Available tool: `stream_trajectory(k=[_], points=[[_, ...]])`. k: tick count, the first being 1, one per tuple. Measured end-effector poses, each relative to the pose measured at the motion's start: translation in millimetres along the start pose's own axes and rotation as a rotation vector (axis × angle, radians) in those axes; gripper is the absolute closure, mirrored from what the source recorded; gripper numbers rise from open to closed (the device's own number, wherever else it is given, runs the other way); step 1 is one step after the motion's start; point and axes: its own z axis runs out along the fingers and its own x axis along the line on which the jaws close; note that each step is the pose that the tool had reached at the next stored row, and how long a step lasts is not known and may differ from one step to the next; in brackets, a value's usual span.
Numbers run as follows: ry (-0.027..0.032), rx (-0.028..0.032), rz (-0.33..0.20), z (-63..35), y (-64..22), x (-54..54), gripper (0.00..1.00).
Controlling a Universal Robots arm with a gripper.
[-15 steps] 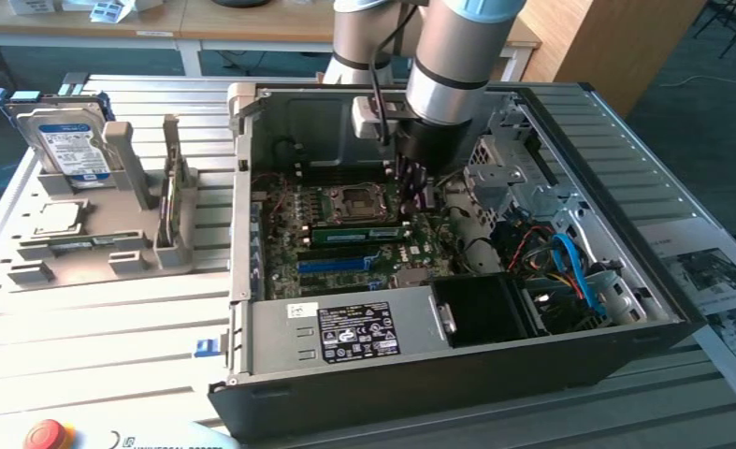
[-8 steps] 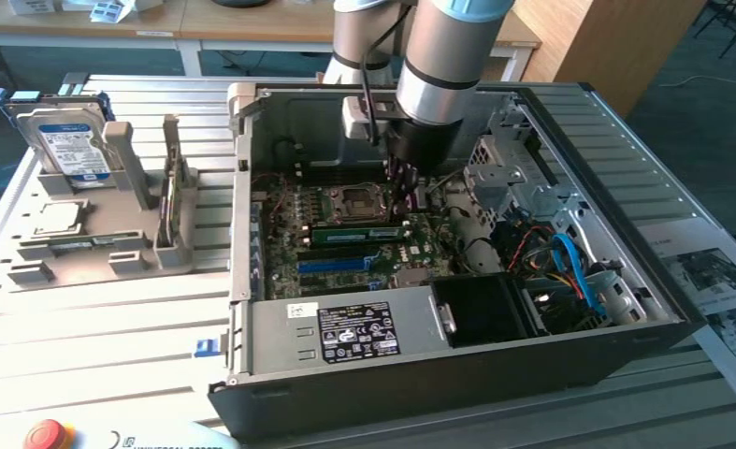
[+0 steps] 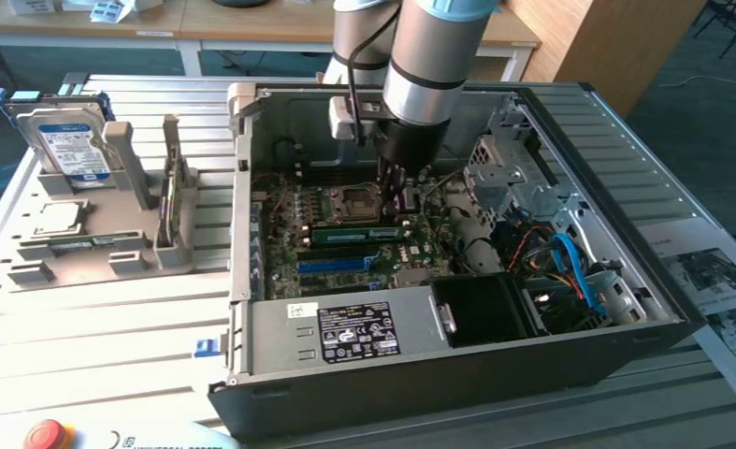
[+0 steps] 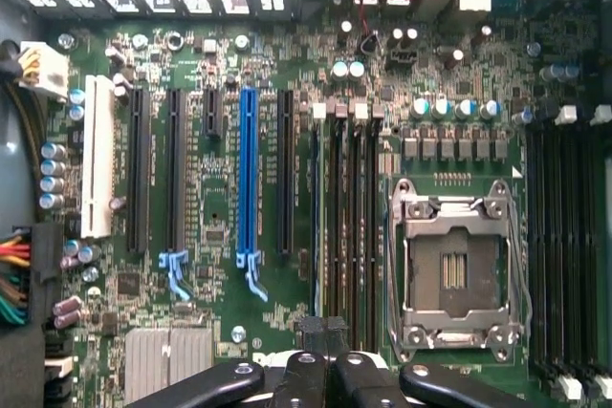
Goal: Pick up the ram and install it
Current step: 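Press down the ram until it locks into place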
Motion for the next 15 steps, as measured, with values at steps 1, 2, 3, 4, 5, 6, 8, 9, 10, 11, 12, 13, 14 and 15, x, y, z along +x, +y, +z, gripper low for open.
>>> stream_trajectory(k=[1,2,3,4,5,6,8,9,10,11,12,13,14,15], points=[[0.0000,0.0000,0.000,0.1,1.6,0.0,0.89],[0.0000,0.0000,0.000,0.2,3.2,0.1,0.89],[-0.0001,0.0000,0.000,0.3,4.8,0.1,0.89],[0.0000,0.0000,0.000,0.4,6.5,0.1,0.89],[0.0000,0.0000,0.000,0.4,8.2,0.2,0.89],[0.0000,0.0000,0.000,0.5,9.7,0.2,0.89],[0.0000,0.0000,0.000,0.7,13.1,0.3,0.89],[0.0000,0.0000,0.000,0.8,14.9,0.3,0.89],[0.0000,0.0000,0.000,0.9,16.7,0.3,0.89],[0.0000,0.0000,0.000,1.0,18.5,0.4,0.89],[0.0000,0.0000,0.000,1.1,20.4,0.4,0.89],[0.0001,0.0000,0.000,1.2,22.3,0.5,0.89],[0.0001,0.0000,0.000,1.3,24.2,0.5,0.89],[0.0000,0.0001,0.000,1.4,26.0,0.5,0.89]])
